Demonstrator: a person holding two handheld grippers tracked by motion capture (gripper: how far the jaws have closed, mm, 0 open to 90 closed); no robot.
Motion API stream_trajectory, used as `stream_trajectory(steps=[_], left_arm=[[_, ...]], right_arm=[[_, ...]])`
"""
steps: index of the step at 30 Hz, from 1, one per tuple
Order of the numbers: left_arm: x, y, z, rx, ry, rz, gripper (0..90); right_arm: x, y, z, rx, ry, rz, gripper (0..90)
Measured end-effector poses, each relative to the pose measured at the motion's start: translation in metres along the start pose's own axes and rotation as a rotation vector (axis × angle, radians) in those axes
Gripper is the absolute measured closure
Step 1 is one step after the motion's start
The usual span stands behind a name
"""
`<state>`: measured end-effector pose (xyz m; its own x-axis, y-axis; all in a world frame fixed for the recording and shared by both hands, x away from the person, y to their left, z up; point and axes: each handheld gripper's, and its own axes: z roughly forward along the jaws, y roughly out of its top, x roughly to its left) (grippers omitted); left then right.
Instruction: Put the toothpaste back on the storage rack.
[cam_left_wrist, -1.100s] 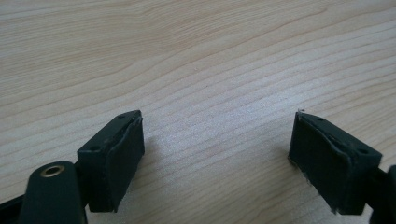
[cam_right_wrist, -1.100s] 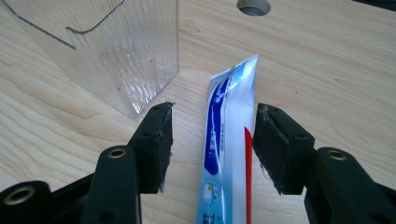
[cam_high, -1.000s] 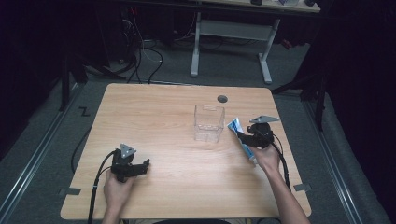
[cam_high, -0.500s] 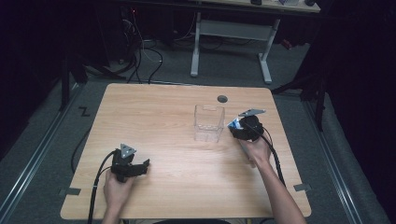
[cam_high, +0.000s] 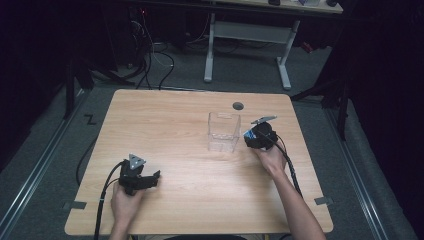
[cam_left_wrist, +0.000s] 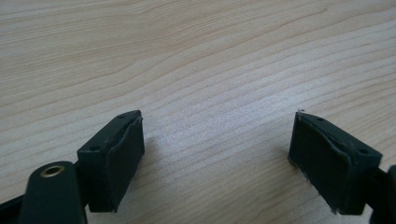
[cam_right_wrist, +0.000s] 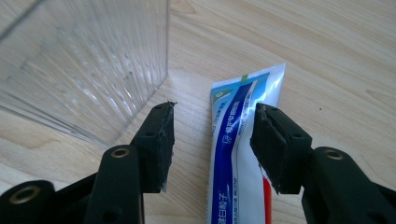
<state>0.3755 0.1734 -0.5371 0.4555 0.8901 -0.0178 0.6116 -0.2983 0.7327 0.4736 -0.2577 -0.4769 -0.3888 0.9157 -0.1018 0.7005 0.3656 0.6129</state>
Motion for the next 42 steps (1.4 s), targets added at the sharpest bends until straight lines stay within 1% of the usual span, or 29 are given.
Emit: stream_trajectory(steps=[7, 12, 17, 22, 24, 27, 30, 33, 36, 38, 42], left_arm=[[0.0, 0.0, 0.0, 0.0, 0.0, 0.0, 18.6], [0.0, 0.0, 0.0, 0.0, 0.0, 0.0, 18.6], [0.0, 0.0, 0.0, 0.001, 0.0, 0.0, 18.6], [0.0, 0.0, 0.0, 0.0, 0.0, 0.0, 18.6], [0.0, 0.0, 0.0, 0.0, 0.0, 0.0, 18.6], [0.0, 0.0, 0.0, 0.0, 0.0, 0.0, 18.6], [0.0, 0.0, 0.0, 0.0, 0.0, 0.0, 18.6], [0.0, 0.0, 0.0, 0.0, 0.0, 0.0, 18.6], [0.0, 0.0, 0.0, 0.0, 0.0, 0.0, 18.6], [0.0, 0.0, 0.0, 0.0, 0.0, 0.0, 18.6], [0.0, 0.0, 0.0, 0.0, 0.0, 0.0, 18.6]], right_arm=[[-0.003, 0.0, 0.007, 0.046, -0.022, -0.004, 49.7], [-0.004, 0.0, 0.012, 0.079, -0.034, 0.002, 50.5], [-0.005, 0.001, 0.016, 0.097, -0.052, -0.014, 52.1], [-0.01, 0.002, 0.018, 0.117, -0.061, -0.004, 53.2], [-0.012, 0.001, 0.019, 0.118, -0.054, 0.01, 53.2], [-0.015, 0.001, 0.019, 0.119, -0.05, 0.015, 53.6], [-0.018, 0.001, 0.019, 0.122, -0.037, 0.031, 54.9], [-0.023, 0.0, 0.02, 0.143, -0.031, 0.041, 56.6], [-0.028, -0.005, 0.026, 0.191, -0.034, 0.051, 57.1], [-0.031, -0.006, 0.027, 0.19, -0.021, 0.066, 57.7], [-0.03, -0.004, 0.028, 0.199, -0.026, 0.052, 58.5]])
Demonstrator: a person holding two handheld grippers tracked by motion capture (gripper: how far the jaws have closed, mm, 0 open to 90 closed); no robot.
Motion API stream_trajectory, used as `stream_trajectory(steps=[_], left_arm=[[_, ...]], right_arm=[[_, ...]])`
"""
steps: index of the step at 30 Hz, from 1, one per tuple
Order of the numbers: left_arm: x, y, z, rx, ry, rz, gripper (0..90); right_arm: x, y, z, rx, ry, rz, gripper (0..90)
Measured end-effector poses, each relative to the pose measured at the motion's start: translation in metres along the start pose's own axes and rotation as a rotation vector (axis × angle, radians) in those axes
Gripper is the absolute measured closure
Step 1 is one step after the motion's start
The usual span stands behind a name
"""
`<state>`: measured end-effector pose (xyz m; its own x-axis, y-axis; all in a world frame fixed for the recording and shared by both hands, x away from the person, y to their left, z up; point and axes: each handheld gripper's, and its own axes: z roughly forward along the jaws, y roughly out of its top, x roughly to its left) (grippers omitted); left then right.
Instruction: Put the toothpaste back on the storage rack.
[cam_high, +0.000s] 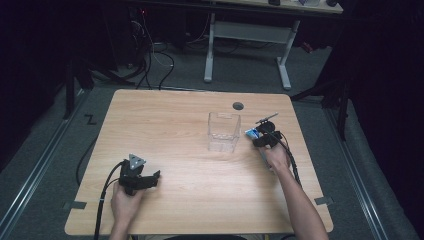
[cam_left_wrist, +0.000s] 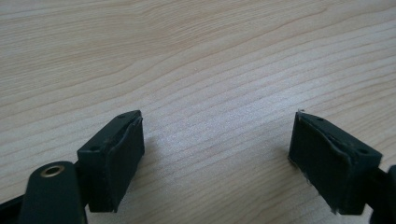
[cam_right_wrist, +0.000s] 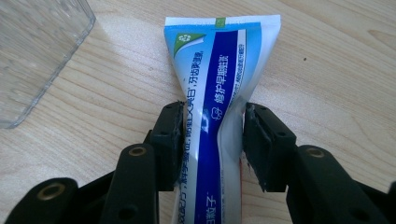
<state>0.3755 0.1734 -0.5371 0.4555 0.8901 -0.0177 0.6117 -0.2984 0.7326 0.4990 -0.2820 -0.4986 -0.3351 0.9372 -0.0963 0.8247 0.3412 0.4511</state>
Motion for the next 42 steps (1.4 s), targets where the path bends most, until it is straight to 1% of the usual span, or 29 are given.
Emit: stream_trajectory(steps=[3, 5, 7, 10, 15, 20, 22, 25, 28, 32, 34, 35, 38, 39, 42], left_arm=[[0.0, 0.0, 0.0, 0.0, 0.0, 0.0, 18.6], [0.0, 0.0, 0.0, 0.0, 0.0, 0.0, 18.6], [0.0, 0.0, 0.0, 0.0, 0.0, 0.0, 18.6], [0.0, 0.0, 0.0, 0.0, 0.0, 0.0, 18.6], [0.0, 0.0, 0.0, 0.0, 0.0, 0.0, 18.6], [0.0, 0.0, 0.0, 0.0, 0.0, 0.0, 18.6], [0.0, 0.0, 0.0, 0.0, 0.0, 0.0, 18.6], [0.0, 0.0, 0.0, 0.0, 0.0, 0.0, 18.6], [0.0, 0.0, 0.0, 0.0, 0.0, 0.0, 18.6], [0.0, 0.0, 0.0, 0.0, 0.0, 0.0, 18.6], [0.0, 0.0, 0.0, 0.0, 0.0, 0.0, 18.6], [0.0, 0.0, 0.0, 0.0, 0.0, 0.0, 18.6], [0.0, 0.0, 0.0, 0.0, 0.0, 0.0, 18.6], [0.0, 0.0, 0.0, 0.0, 0.0, 0.0, 18.6], [0.0, 0.0, 0.0, 0.0, 0.0, 0.0, 18.6]], right_arm=[[-0.001, 0.0, 0.001, 0.009, 0.004, 0.008, 58.6], [-0.003, 0.001, 0.003, 0.015, 0.016, 0.023, 58.8], [-0.004, 0.002, 0.003, 0.018, 0.016, 0.02, 58.9], [-0.003, 0.006, 0.003, 0.042, 0.011, 0.011, 60.9], [-0.007, 0.008, 0.004, 0.058, 0.051, 0.033, 64.0], [-0.007, 0.009, 0.003, 0.07, 0.053, 0.023, 66.9], [-0.008, 0.009, 0.002, 0.068, 0.055, 0.027, 67.6], [-0.011, 0.008, 0.0, 0.049, 0.081, 0.053, 69.0], [-0.014, 0.006, -0.001, 0.044, 0.105, 0.069, 69.5], [-0.014, 0.005, -0.003, 0.04, 0.121, 0.064, 69.9], [-0.014, 0.004, -0.006, 0.022, 0.129, 0.054, 70.2], [-0.013, 0.004, -0.009, 0.023, 0.137, 0.059, 70.4], [-0.014, 0.003, -0.014, 0.007, 0.16, 0.055, 70.8], [-0.014, 0.003, -0.016, -0.008, 0.166, 0.05, 70.9], [-0.016, 0.001, -0.022, -0.026, 0.187, 0.06, 71.4]])
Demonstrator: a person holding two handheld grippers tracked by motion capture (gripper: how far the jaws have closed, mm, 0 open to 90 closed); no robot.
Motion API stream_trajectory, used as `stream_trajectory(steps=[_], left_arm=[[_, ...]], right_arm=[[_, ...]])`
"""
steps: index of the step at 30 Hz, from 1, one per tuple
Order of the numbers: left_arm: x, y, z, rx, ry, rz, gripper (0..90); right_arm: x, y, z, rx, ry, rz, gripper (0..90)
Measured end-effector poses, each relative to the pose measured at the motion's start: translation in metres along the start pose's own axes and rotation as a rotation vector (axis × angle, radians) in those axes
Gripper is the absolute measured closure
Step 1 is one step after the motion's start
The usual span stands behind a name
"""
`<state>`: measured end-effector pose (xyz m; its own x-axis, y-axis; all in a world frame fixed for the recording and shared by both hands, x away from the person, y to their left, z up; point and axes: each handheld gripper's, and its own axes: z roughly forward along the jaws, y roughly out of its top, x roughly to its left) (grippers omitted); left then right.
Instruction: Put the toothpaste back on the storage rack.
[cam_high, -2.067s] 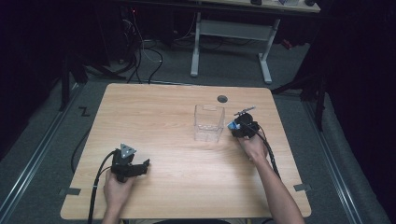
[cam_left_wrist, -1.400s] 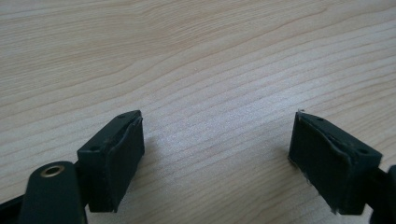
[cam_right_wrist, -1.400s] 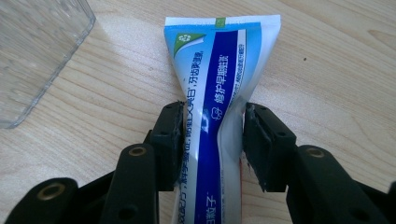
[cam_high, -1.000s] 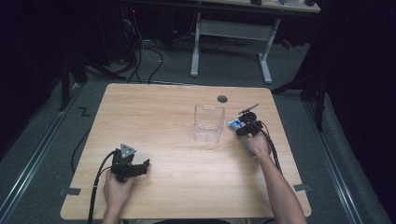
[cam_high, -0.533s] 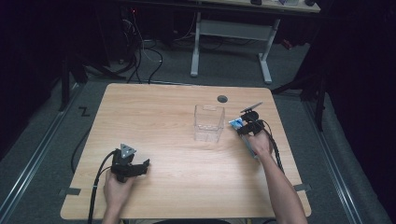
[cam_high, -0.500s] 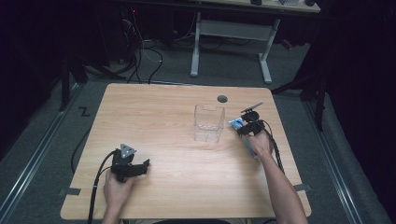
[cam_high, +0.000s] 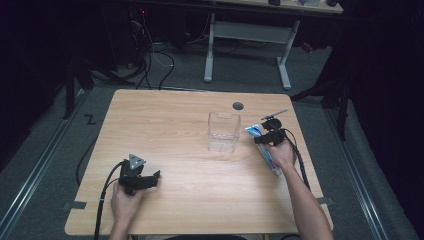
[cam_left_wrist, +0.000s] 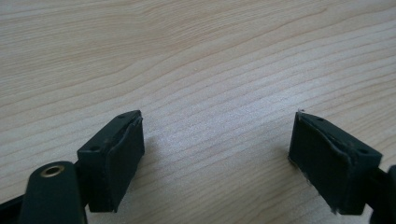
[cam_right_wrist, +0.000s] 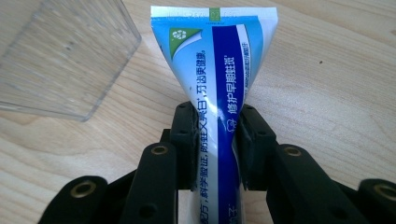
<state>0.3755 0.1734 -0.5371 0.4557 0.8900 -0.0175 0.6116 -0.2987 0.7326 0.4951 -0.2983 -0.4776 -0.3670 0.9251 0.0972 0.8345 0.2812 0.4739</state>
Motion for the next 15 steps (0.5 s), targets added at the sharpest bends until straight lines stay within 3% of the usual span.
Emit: stream_trajectory(steps=[2, 8, 15], left_arm=[[0.0, 0.0, 0.0, 0.0, 0.0, 0.0, 18.6], [0.0, 0.0, 0.0, 0.0, 0.0, 0.0, 18.6], [0.0, 0.0, 0.0, 0.0, 0.0, 0.0, 18.6]], right_arm=[[-0.001, -0.002, -0.005, -0.024, 0.021, 0.004, 71.8], [-0.003, -0.009, -0.02, -0.137, 0.021, 0.003, 72.5], [-0.008, -0.014, -0.029, -0.182, 0.043, 0.02, 72.9]])
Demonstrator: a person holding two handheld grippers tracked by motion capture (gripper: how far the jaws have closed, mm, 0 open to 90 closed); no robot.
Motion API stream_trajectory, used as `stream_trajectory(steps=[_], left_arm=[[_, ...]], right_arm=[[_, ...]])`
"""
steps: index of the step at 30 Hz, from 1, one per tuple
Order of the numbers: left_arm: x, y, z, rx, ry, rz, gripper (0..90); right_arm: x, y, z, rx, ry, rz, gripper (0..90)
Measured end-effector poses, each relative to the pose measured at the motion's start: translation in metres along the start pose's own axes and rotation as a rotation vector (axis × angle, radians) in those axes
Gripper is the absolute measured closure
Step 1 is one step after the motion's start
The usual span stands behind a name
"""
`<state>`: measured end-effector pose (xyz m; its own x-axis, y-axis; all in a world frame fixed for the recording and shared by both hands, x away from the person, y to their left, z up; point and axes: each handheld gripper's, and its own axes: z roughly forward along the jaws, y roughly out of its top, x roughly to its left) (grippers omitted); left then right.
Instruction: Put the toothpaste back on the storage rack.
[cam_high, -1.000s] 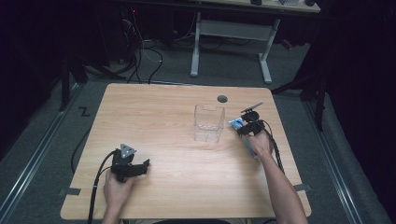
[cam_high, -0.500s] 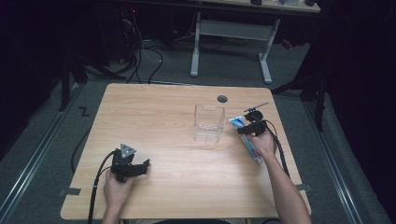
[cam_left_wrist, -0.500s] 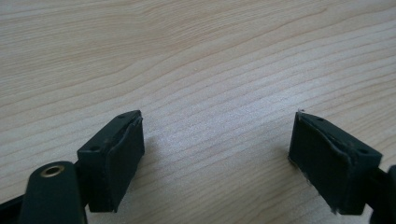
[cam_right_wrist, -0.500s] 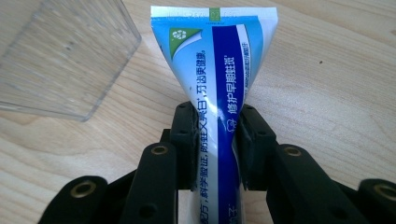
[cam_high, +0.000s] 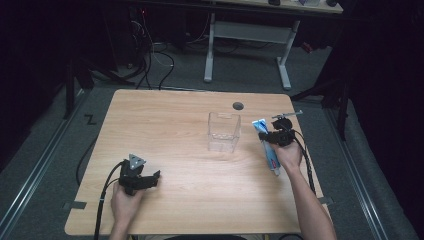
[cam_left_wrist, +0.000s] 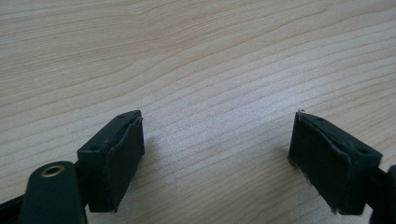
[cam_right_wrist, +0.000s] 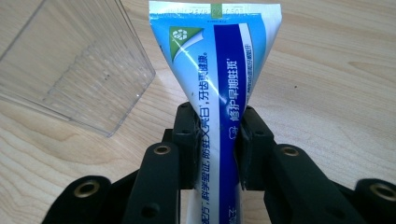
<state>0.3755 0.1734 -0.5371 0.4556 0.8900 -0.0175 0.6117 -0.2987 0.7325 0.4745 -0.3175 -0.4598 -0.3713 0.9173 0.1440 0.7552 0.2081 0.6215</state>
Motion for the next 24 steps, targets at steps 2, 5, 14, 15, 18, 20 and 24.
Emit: stream_trajectory(steps=[2, 5, 14, 15, 18, 20, 24], left_arm=[[0.0, 0.0, 0.0, 0.0, 0.0, 0.0, 18.6], [0.0, 0.0, 0.0, 0.0, 0.0, 0.0, 18.6], [0.0, 0.0, 0.0, 0.0, 0.0, 0.0, 18.6], [0.0, 0.0, 0.0, 0.0, 0.0, 0.0, 18.6], [0.0, 0.0, 0.0, 0.0, 0.0, 0.0, 18.6], [0.0, 0.0, 0.0, 0.0, 0.0, 0.0, 18.6], [0.0, 0.0, 0.0, 0.0, 0.0, 0.0, 18.6]], right_arm=[[0.0, -0.001, -0.004, -0.01, 0.012, -0.005, 73.1], [0.0, -0.002, -0.008, -0.019, 0.019, -0.014, 73.4], [0.004, -0.002, -0.02, -0.059, 0.04, -0.042, 74.1], [0.005, -0.002, -0.021, -0.064, 0.044, -0.041, 74.2], [0.006, -0.002, -0.025, -0.08, 0.058, -0.044, 74.4], [0.007, -0.002, -0.027, -0.085, 0.065, -0.05, 74.5], [0.01, -0.001, -0.032, -0.101, 0.074, -0.061, 74.6]])
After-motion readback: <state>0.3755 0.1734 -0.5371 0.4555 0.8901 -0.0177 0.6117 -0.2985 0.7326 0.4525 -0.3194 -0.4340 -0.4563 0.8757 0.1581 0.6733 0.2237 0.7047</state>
